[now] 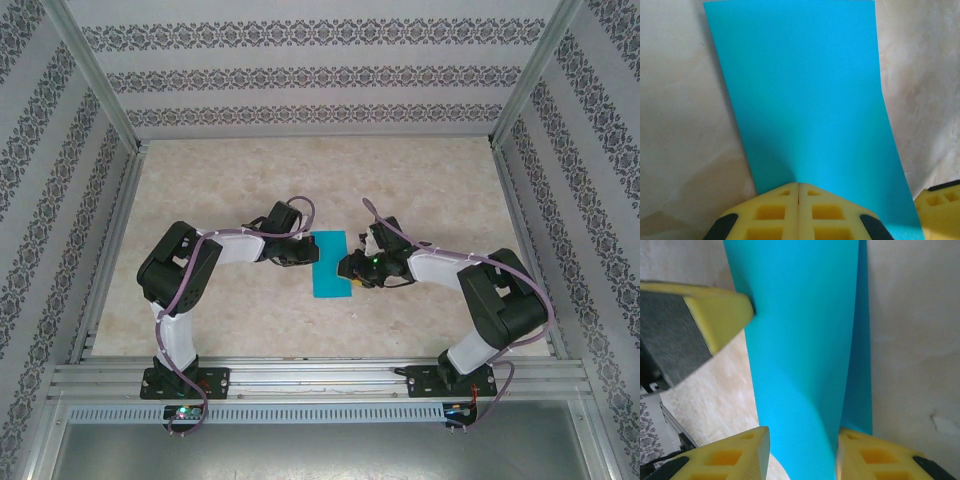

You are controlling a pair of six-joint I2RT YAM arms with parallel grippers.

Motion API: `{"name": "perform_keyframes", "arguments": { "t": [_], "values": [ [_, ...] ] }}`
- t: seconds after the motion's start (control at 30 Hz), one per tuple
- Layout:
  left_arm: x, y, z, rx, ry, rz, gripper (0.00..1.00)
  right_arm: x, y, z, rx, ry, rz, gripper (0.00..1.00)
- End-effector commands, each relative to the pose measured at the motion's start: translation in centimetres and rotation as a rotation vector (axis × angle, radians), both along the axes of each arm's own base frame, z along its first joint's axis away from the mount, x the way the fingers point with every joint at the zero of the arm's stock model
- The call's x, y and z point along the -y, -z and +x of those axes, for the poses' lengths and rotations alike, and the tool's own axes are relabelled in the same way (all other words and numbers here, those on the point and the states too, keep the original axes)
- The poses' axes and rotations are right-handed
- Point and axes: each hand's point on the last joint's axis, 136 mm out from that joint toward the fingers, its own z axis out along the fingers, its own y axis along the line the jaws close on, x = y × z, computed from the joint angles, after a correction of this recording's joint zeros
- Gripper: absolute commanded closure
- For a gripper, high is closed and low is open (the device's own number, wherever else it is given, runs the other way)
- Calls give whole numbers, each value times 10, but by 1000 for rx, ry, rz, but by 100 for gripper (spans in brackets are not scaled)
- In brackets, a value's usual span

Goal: Fold a paper plane with a square sheet of paper (fold left side to right side)
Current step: Fold the triangle a second time at the center of the table.

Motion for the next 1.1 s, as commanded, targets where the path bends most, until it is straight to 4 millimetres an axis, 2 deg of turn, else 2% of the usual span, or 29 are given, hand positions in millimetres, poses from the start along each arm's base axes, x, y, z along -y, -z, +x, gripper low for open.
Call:
{"name": "perform_keyframes", "arguments": {
  "t": [0.0,0.33,0.5,0.6,0.77,0.9,1.07],
  "values": [
    [-9,24,-28,-90,18,67,100,-6,-9,18,58,-31,41,62],
    [-6,18,-26,-72,22,48,100,-3,-2,45,53,-21,65,66],
    [-5,12,-24,-55,25,38,98,-2,6,50,31,-15,69,77],
    [-4,0,-20,-17,31,34,92,-1,8,48,25,-12,68,86],
    [-4,-36,-14,100,47,4,80,1,2,44,9,-3,83,98],
    [-7,-61,-24,199,78,5,72,4,-7,39,-10,16,86,100],
    [4,-76,-63,323,210,85,60,6,-13,33,-34,44,92,100]
  ]
}}
